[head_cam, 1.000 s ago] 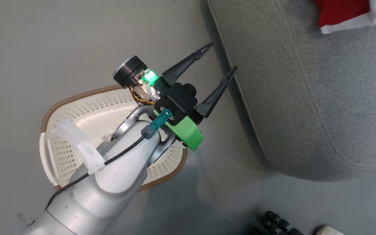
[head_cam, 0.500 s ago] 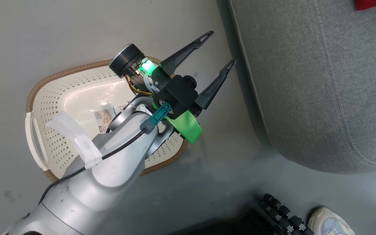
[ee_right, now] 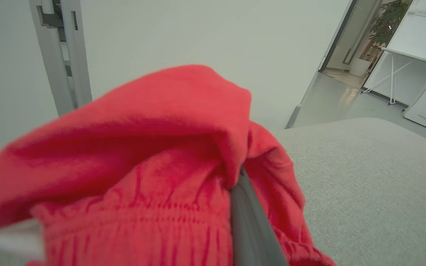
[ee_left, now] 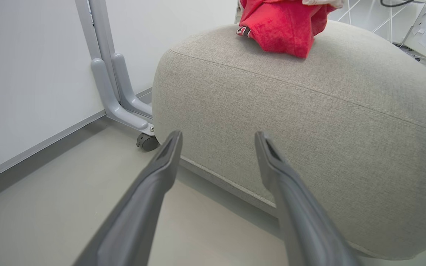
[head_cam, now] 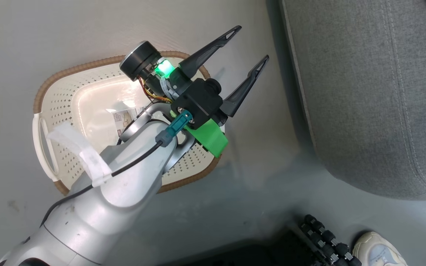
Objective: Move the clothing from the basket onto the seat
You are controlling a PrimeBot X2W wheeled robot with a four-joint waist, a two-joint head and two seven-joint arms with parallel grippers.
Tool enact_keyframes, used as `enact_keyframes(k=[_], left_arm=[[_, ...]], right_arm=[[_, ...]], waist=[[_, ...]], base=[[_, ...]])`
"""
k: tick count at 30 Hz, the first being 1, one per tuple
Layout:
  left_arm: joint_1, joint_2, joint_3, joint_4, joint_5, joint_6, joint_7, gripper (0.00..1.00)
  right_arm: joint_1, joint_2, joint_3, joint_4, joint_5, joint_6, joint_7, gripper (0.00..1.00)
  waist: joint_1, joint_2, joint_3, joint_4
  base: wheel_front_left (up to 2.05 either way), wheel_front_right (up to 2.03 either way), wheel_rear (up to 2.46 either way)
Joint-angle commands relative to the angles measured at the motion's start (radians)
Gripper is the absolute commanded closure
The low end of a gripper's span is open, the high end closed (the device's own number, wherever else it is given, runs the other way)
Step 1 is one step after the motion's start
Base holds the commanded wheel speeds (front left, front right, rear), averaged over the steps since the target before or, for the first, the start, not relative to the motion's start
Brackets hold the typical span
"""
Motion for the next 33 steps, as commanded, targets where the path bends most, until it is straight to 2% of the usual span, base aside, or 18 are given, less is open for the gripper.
enact_keyframes(k=[1, 6, 7, 8, 9, 14, 23, 33], left_arm=[[-0.010, 0.010, 0.004, -0.004, 0.001, 0.001, -0.001, 0.00], [-0.001, 0.012, 0.010, -0.005, 0.000, 0.003, -0.001, 0.00], [0.002, 0.013, 0.012, -0.006, 0.000, 0.005, -0.001, 0.00], [0.006, 0.012, 0.014, -0.007, 0.000, 0.006, -0.001, 0.00], [0.012, 0.012, 0.017, -0.008, -0.002, 0.008, -0.001, 0.00], [0.046, 0.005, 0.035, -0.014, -0.016, 0.015, -0.001, 0.00], [0.158, 0.002, 0.108, -0.035, -0.042, 0.040, -0.001, 0.00], [0.324, -0.004, 0.242, -0.063, -0.072, 0.064, -0.001, 0.00]], right_arm=[[0.024, 0.008, -0.005, 0.014, 0.003, -0.001, 0.000, 1.00], [0.053, 0.026, -0.007, 0.030, 0.006, -0.001, 0.000, 1.00], [0.060, 0.031, -0.007, 0.023, 0.005, -0.001, 0.000, 0.63], [0.069, 0.034, -0.006, 0.018, 0.004, -0.001, 0.000, 0.13], [0.079, 0.038, -0.004, 0.008, 0.005, -0.001, 0.000, 0.00], [0.156, 0.058, 0.017, -0.034, 0.008, -0.001, 0.000, 0.00], [0.388, 0.098, 0.061, -0.153, 0.031, -0.001, -0.001, 0.00], [0.615, 0.162, 0.160, -0.344, 0.056, -0.001, 0.000, 0.00]], waist=[[-0.0001, -0.0001, -0.001, 0.003], [-0.0001, -0.0001, -0.014, 0.004], [-0.0001, -0.0001, -0.021, 0.003], [-0.0001, -0.0001, -0.028, 0.002], [-0.0001, -0.0001, -0.038, -0.001], [-0.0001, -0.0001, -0.102, -0.008], [-0.0001, -0.0001, -0.260, -0.015], [-0.0001, -0.0001, -0.421, 0.034]], base=[[0.00, 0.00, 0.00], [0.00, 0.00, 0.00], [0.00, 0.00, 0.00], [0.00, 0.00, 0.00], [0.00, 0.00, 0.00], [0.00, 0.00, 0.00], [0.00, 0.00, 0.00], [0.00, 0.00, 0.00]])
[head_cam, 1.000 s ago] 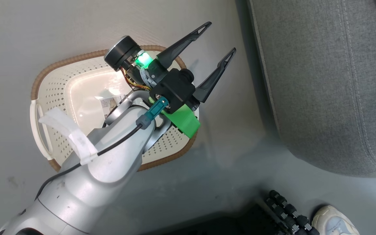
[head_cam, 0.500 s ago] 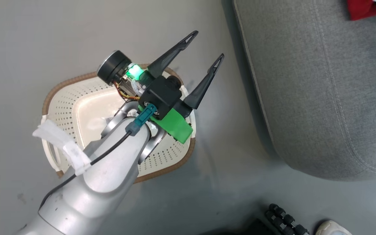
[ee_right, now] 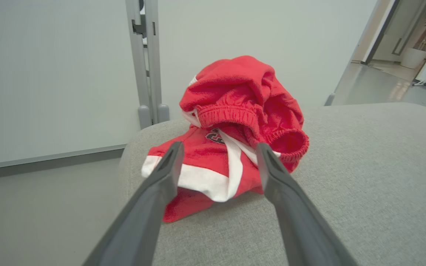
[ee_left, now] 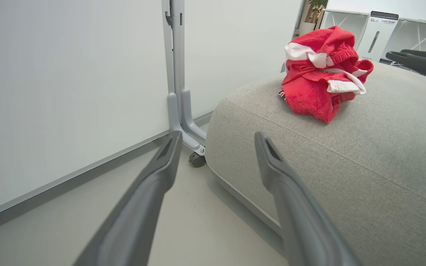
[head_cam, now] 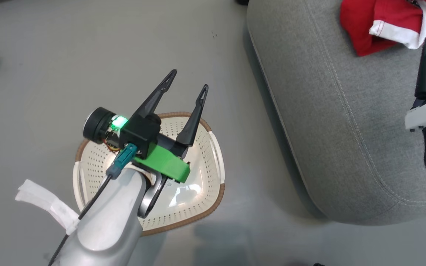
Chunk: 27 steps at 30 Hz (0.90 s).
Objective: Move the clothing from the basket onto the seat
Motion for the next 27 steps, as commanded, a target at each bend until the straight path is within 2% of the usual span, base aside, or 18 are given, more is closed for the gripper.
enact_keyframes(k=[1, 13, 21, 27], left_arm=[[0.036, -0.002, 0.022, -0.007, -0.010, 0.007, -0.001, 0.00], [0.196, -0.030, 0.228, -0.047, 0.000, 0.015, -0.001, 0.00], [0.283, -0.048, 0.353, -0.058, 0.022, -0.001, -0.001, 0.00], [0.339, -0.060, 0.412, -0.065, 0.040, -0.015, -0.001, 0.00]], right_arm=[[0.038, 0.008, 0.015, -0.028, 0.006, -0.001, 0.000, 0.00], [0.175, 0.064, 0.100, -0.171, 0.011, -0.001, 0.000, 0.00], [0.239, 0.094, 0.124, -0.212, -0.004, -0.001, 0.000, 0.00], [0.306, 0.119, 0.132, -0.238, -0.013, -0.001, 0.000, 0.00]], waist=[[0.0000, 0.0000, -0.092, 0.043], [0.0000, 0.0000, -0.218, 0.161], [0.0000, 0.0000, -0.290, 0.220], [0.0000, 0.0000, -0.337, 0.248]], base=[[0.00, 0.00, 0.00], [0.00, 0.00, 0.00], [0.00, 0.00, 0.00], [0.00, 0.00, 0.00]])
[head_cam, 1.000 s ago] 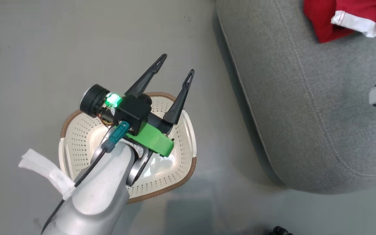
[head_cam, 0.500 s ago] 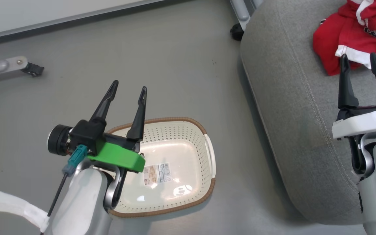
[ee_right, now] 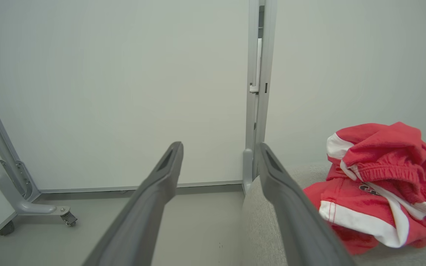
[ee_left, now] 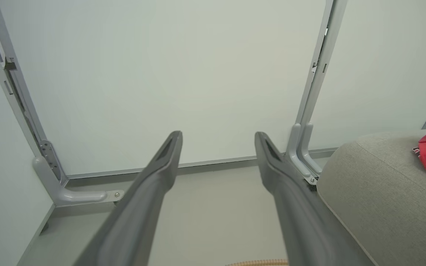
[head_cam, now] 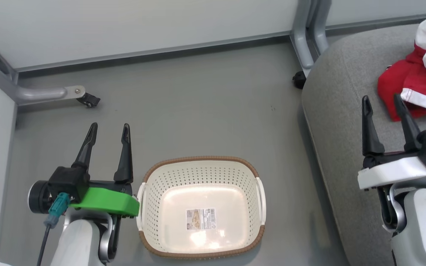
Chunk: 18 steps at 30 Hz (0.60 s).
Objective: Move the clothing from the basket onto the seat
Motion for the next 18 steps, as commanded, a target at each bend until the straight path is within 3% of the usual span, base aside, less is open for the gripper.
enact_keyframes(k=[1, 18], left_arm=[[0.027, -0.005, 0.009, -0.004, 0.014, -0.008, -0.001, 0.00], [0.107, -0.028, 0.028, -0.003, 0.046, -0.034, -0.001, 0.00]], right_arm=[[0.032, 0.005, 0.000, -0.010, -0.010, -0.001, 0.000, 0.00], [0.220, 0.045, 0.005, -0.053, 0.011, -0.001, 0.000, 0.00]], waist=[[0.0001, 0.0000, -0.047, 0.039], [0.0001, 0.0000, -0.124, 0.053]], base=[[0.00, 0.00, 0.00], [0.00, 0.00, 0.00]])
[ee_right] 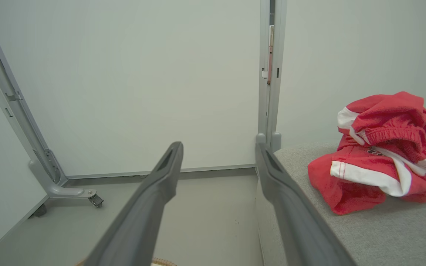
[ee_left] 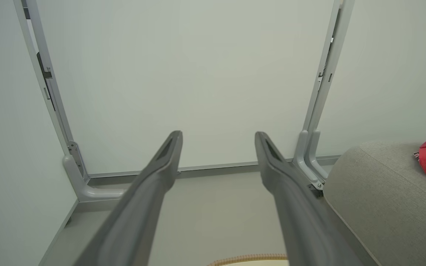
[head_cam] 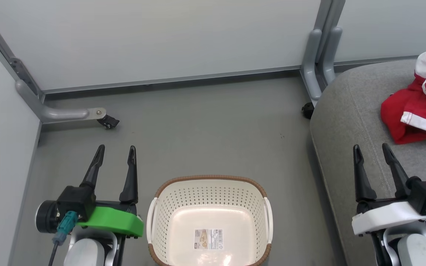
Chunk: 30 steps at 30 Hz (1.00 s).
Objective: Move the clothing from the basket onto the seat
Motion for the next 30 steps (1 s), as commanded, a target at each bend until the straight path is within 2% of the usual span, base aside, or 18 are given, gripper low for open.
enact_keyframes(k=[1, 24, 25, 30], left_arm=[[0.021, 0.000, 0.001, 0.005, 0.003, -0.004, -0.001, 0.00], [0.023, -0.007, 0.023, 0.020, 0.024, 0.005, -0.001, 0.00], [0.020, -0.006, 0.017, 0.022, 0.016, 0.000, 0.000, 1.00], [0.035, -0.007, 0.015, 0.065, 0.004, 0.000, 0.006, 1.00]], right_arm=[[0.021, -0.001, 0.006, -0.004, 0.013, -0.001, 0.000, 0.00], [0.015, -0.001, 0.037, 0.010, 0.031, -0.001, 0.000, 0.00], [0.025, 0.003, 0.038, 0.009, 0.027, 0.000, 0.000, 1.00], [0.044, 0.012, 0.039, 0.052, 0.035, 0.000, 0.004, 1.00]], waist=[[0.0001, 0.0000, -0.007, 0.002], [0.0001, 0.0000, 0.009, 0.007], [0.0001, 0.0000, 0.009, 0.007], [0.0001, 0.0000, 0.009, 0.007]], base=[[0.00, 0.00, 0.00], [0.00, 0.00, 0.00], [0.00, 0.00, 0.00], [0.00, 0.00, 0.00]])
